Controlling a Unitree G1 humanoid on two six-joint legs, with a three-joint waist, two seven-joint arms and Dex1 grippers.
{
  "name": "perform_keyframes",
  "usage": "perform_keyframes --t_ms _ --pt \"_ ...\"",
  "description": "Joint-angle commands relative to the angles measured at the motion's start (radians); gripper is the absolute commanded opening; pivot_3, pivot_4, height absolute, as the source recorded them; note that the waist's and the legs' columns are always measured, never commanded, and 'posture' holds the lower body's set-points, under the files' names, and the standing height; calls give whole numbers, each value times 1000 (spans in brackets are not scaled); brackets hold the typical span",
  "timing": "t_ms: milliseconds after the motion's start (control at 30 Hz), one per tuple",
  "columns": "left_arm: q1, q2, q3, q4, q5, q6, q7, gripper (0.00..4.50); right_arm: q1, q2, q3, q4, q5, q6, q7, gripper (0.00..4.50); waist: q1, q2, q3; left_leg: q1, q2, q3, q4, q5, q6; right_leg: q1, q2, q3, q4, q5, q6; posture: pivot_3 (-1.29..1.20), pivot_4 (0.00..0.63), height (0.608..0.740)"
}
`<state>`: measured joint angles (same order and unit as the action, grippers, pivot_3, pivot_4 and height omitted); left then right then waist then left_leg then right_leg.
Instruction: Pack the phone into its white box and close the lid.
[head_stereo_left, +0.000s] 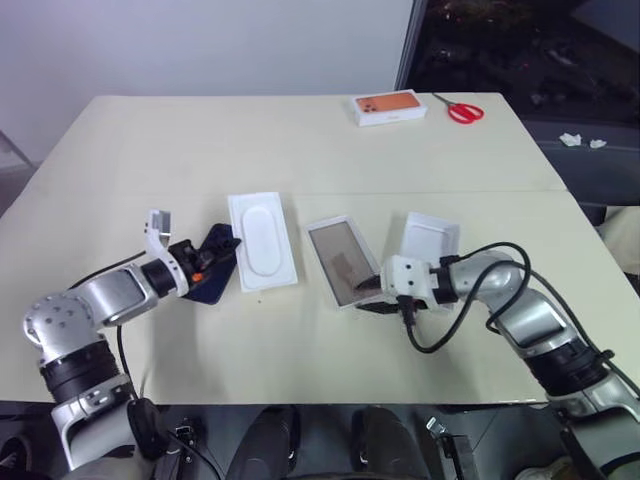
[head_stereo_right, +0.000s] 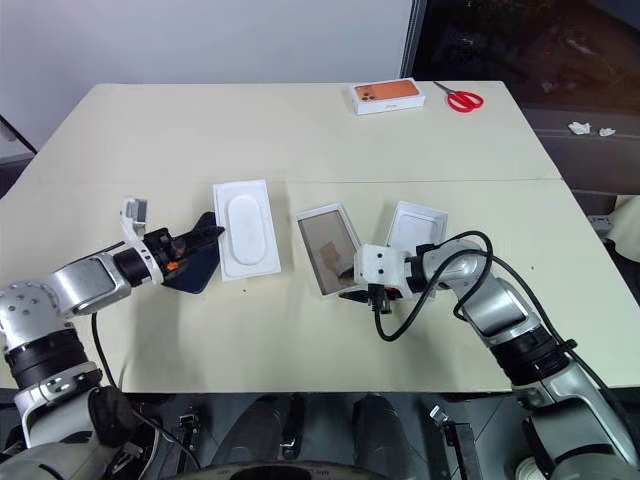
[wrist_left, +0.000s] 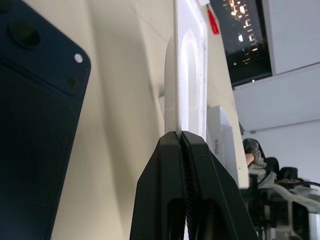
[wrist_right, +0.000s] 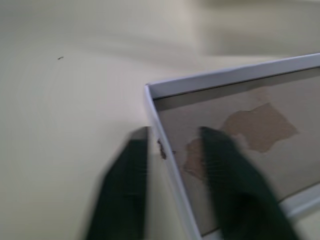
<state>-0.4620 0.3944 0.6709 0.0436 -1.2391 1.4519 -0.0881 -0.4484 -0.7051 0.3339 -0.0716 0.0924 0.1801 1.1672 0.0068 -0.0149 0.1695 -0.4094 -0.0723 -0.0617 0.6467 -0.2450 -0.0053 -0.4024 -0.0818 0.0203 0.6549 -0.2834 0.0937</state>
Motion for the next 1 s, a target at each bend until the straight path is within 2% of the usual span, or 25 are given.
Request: perform_keyframes --t_ms 33,300,500,667,867,933,1000 --pt "4 16 6 -35 -44 -19 8 0 -26 19 1 5 -7 -23 4 34 0 0 0 0 0 0 0 0 0 0 0 0 0 0 0 0 150 740" --pt "7 25 -7 -38 -77 -34 26 0 -39 45 19 27 -38 -24 6 34 -3 -1 0 0 0 0 0 0 0 0 0 0 0 0 0 0 150 740" --pt "-6 25 -4 -20 -118 -58 55 0 -93 135 -15 40 -18 38 -62 34 -14 -1 0 0 0 0 -1 0 -1 -1 0 0 0 0 0 0 150 740" --pt "-35 33 -1 7 -173 -98 92 0 -133 204 18 45 -58 61 -122 34 -18 -1 0 0 0 -1 -1 1 -1 -1 0 0 1 0 0 0 150 740" --pt "-41 43 -34 20 -215 -131 114 0 -97 224 65 20 -62 36 -97 34 -17 -1 0 0 0 -1 -1 1 -1 -2 0 0 1 0 0 0 150 740" --pt "-34 37 -54 14 -212 -141 115 0 -102 228 69 35 -78 29 -110 587 -18 -1 0 0 0 -1 -1 1 -1 -1 0 0 1 0 0 0 150 740" --pt "-28 35 -72 10 -222 -146 117 0 -103 224 69 36 -85 19 -113 1421 -19 -1 0 0 0 -1 -1 1 -1 -1 0 0 1 0 0 0 150 740"
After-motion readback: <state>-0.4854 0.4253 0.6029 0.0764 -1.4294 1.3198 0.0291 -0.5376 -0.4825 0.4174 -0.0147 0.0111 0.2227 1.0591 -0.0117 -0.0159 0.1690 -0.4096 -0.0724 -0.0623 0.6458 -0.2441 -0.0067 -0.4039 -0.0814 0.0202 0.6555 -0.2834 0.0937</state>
